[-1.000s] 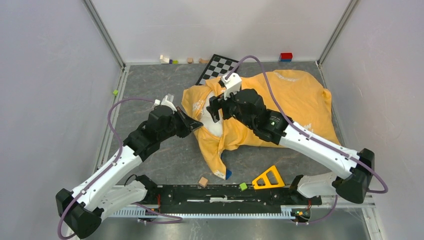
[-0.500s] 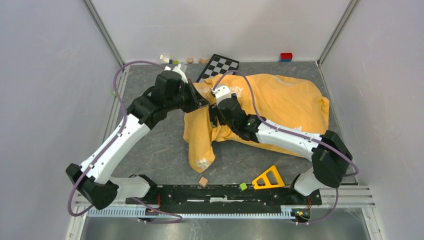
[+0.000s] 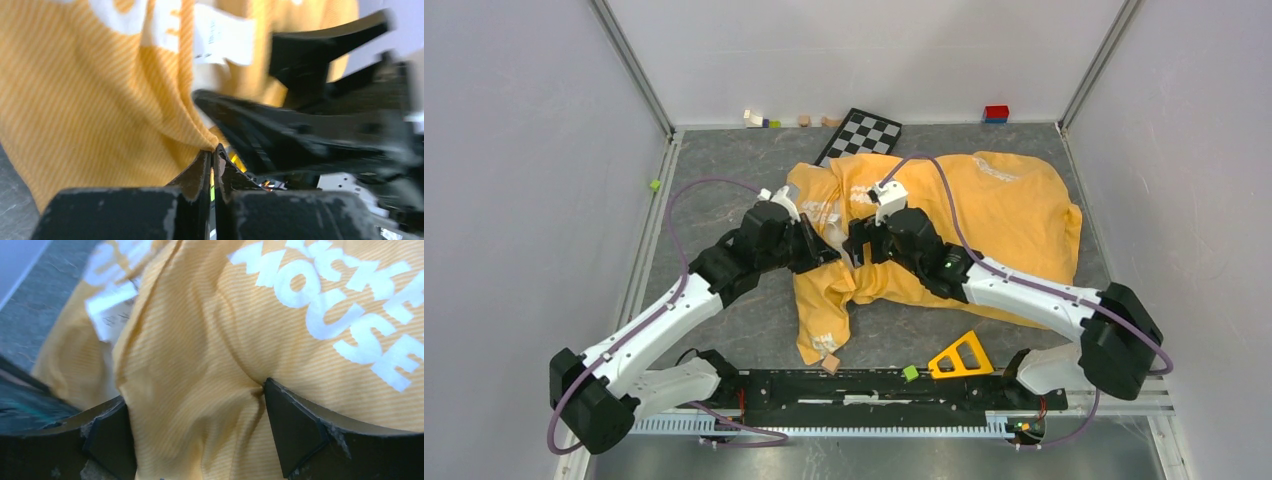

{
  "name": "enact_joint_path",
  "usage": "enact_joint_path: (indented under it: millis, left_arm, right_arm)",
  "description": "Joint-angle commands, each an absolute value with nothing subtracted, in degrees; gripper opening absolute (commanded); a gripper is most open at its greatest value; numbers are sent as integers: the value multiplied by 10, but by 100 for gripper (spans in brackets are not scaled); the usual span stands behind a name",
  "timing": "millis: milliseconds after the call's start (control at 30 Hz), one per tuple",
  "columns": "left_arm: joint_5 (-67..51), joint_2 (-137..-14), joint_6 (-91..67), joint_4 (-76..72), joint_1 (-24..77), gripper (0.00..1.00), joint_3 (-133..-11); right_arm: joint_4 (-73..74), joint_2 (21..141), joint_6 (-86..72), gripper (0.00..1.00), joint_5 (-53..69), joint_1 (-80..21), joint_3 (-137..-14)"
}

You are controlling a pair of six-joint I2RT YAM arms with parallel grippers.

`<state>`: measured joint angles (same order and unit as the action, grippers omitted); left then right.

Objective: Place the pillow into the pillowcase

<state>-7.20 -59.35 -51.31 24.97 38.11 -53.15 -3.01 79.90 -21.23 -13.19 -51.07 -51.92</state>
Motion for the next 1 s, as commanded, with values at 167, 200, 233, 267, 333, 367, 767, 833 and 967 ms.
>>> enact_joint_path:
  millis: [167, 200, 233, 267, 333, 367, 767, 833, 967]
  left_arm:
    - [-55, -556, -487, 232, 378, 33, -513]
    - [-49, -550, -484, 239, 378, 36, -519]
    - [-42, -544, -480, 250, 378, 38, -527]
    - [-34, -538, -476, 264, 378, 40, -536]
    - [-7, -523, -468, 291, 378, 46, -556]
    - [-2, -517, -464, 304, 378, 49, -567]
    - [118, -620, -408, 364, 377, 61, -670]
    - [132, -650, -400, 367, 376, 59, -680]
    - [148, -695, -388, 365, 376, 59, -693]
  right_arm:
    - [39, 746, -200, 77, -173, -522, -593]
    - [56, 754, -193, 74, -188, -527, -614]
    - [67, 763, -184, 71, -202, -534, -635]
    - [79, 771, -175, 69, -214, -539, -650]
    - [94, 787, -162, 65, -234, -553, -678]
    - [99, 795, -158, 64, -238, -558, -691]
    - [128, 856, -157, 53, -255, -567, -721]
    - [137, 859, -162, 42, -255, -566, -727]
    - [130, 827, -169, 13, -257, -566, -709]
